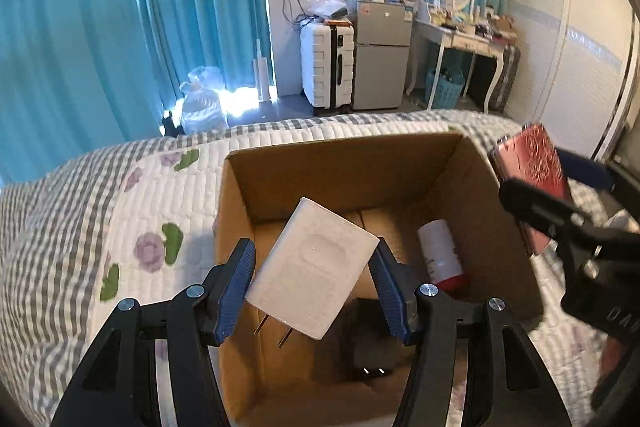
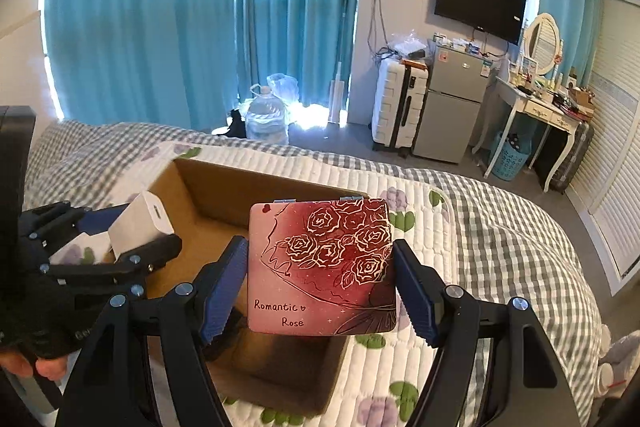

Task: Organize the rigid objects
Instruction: 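Grasp the white adapter with the left tool while the right tool grasps the pink card, then drop the adapter and pink card into the box, opening both tools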

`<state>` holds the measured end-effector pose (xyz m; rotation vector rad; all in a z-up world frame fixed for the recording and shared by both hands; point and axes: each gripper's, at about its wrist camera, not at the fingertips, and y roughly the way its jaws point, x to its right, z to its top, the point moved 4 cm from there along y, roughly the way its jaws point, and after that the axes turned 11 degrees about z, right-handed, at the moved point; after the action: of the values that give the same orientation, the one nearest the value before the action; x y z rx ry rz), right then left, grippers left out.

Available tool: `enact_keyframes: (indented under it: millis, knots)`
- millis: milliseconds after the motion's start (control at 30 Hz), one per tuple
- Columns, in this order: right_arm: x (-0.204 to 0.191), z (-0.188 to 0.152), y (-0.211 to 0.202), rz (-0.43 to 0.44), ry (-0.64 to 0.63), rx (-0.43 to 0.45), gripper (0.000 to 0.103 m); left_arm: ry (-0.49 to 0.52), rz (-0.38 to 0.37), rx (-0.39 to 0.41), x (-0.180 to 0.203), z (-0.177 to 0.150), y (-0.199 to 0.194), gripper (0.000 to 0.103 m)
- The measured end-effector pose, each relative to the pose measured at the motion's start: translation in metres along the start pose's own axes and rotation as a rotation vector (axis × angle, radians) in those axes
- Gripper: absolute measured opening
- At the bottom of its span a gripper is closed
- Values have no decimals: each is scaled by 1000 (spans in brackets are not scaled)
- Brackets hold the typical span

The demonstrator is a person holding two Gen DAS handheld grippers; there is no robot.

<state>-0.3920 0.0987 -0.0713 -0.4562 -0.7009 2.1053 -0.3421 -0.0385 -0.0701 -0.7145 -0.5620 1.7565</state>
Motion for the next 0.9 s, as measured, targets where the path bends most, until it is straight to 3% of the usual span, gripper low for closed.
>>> enact_keyframes:
  millis: [200, 267, 300, 400, 600, 733, 900]
  knots:
    - [14, -5, 20, 21, 27, -5, 71, 27, 51, -16, 12, -4, 24, 62]
    - [17, -8, 21, 24, 25, -4, 71, 10, 15, -28, 14, -5, 28, 63]
    - [17, -8, 20, 25, 25, -4, 71, -7, -8, -36, 13, -5, 28, 68]
    - [17, -9, 18, 28, 31, -1, 71, -53, -1, -3, 5, -3, 17, 73]
    - [15, -7, 17, 48, 39, -16, 71, -32, 23, 54, -7, 4, -14, 74]
    - [1, -3, 40, 71, 13, -80, 71, -46, 61, 76, -27, 7, -21, 75]
    - [-1, -1, 82, 69, 51, -166, 72, -85, 65, 42, -50, 0, -12, 75]
